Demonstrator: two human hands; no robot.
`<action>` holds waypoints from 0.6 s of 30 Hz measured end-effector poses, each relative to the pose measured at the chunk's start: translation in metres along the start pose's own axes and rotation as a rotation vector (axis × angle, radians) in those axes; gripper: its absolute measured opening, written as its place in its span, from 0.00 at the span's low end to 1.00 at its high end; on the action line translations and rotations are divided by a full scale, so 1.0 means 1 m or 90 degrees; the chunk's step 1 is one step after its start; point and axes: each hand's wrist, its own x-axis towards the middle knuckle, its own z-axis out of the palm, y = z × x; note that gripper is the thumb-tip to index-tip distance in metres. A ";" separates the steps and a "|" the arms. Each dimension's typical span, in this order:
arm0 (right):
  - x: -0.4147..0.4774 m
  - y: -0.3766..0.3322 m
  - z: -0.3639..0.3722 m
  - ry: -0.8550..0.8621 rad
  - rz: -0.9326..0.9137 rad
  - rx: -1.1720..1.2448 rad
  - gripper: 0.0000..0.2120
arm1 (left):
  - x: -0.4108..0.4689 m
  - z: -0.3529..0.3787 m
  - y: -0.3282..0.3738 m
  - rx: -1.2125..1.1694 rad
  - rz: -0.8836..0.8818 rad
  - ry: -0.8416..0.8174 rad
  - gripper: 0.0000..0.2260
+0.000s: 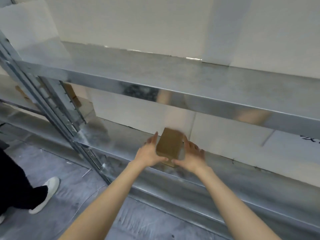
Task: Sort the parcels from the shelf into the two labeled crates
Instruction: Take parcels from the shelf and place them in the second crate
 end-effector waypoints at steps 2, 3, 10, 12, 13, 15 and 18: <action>0.009 -0.002 0.009 -0.018 0.029 0.023 0.56 | 0.016 0.005 -0.010 -0.006 0.016 -0.022 0.55; 0.013 -0.003 0.012 -0.029 0.041 0.036 0.56 | 0.023 0.007 -0.014 -0.015 0.018 -0.033 0.56; 0.033 -0.011 0.028 -0.052 0.082 0.144 0.60 | 0.054 0.013 -0.031 -0.115 0.034 -0.108 0.57; 0.034 -0.013 0.031 -0.041 0.086 0.169 0.57 | 0.056 0.013 -0.033 -0.181 0.054 -0.106 0.49; 0.034 -0.015 0.032 -0.035 0.084 0.184 0.56 | 0.056 0.013 -0.034 -0.203 0.062 -0.100 0.45; 0.033 -0.018 0.032 -0.020 0.080 0.220 0.55 | 0.055 0.013 -0.034 -0.231 0.081 -0.089 0.42; 0.029 -0.019 0.028 0.007 0.066 0.267 0.52 | 0.052 0.010 -0.031 -0.249 0.109 -0.077 0.40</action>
